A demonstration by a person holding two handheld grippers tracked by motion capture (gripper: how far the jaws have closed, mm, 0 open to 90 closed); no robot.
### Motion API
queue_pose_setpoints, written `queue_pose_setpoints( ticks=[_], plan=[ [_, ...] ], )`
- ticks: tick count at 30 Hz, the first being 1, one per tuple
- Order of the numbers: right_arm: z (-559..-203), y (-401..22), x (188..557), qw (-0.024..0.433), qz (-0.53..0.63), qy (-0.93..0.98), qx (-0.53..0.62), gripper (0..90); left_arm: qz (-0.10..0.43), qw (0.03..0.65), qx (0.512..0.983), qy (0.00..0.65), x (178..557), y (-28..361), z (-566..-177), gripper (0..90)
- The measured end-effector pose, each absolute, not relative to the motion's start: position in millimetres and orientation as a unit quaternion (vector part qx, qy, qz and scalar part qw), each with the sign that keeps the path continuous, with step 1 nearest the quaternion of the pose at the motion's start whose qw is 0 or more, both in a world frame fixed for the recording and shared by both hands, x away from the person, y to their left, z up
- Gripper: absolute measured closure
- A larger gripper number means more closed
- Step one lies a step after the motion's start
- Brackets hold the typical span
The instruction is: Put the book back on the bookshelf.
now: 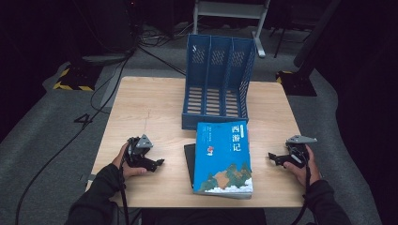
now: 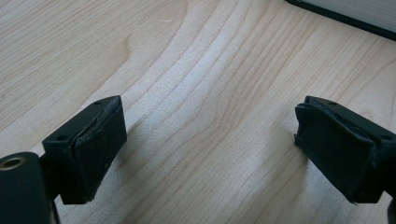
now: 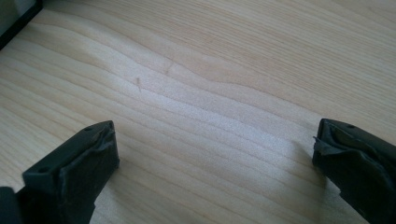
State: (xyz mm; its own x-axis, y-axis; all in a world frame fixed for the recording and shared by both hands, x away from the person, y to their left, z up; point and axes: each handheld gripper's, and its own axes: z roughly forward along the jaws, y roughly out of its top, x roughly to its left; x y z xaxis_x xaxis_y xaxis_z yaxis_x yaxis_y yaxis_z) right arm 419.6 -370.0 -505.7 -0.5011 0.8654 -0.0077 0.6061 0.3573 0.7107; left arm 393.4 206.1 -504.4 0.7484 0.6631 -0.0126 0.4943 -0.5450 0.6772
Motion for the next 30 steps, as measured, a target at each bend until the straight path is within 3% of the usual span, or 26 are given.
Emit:
queue_pose_setpoints(
  ticks=[13,15,17,19,30],
  plan=[
    [-504.7,-371.9,418.1,0.191,0.329,0.802,0.46,1.7,0.121,0.335,0.871,0.338,393.0,204.4,-503.0,9.5],
    [-502.8,-372.8,415.9,0.19,0.33,0.803,0.46,9.0,0.121,0.332,0.872,0.34,392.3,203.5,-501.8,10.3],
    [-499.0,-373.5,413.5,0.181,0.341,0.801,0.457,23.0,0.122,0.328,0.873,0.34,391.7,203.1,-500.8,13.0],
    [-494.4,-372.2,410.7,0.173,0.347,0.803,0.452,16.8,0.122,0.322,0.876,0.336,388.7,200.5,-498.5,15.9],
    [-465.1,-355.4,389.2,0.158,0.382,0.823,0.39,17.9,0.124,0.323,0.882,0.32,383.5,192.2,-493.4,19.3]
  ],
)
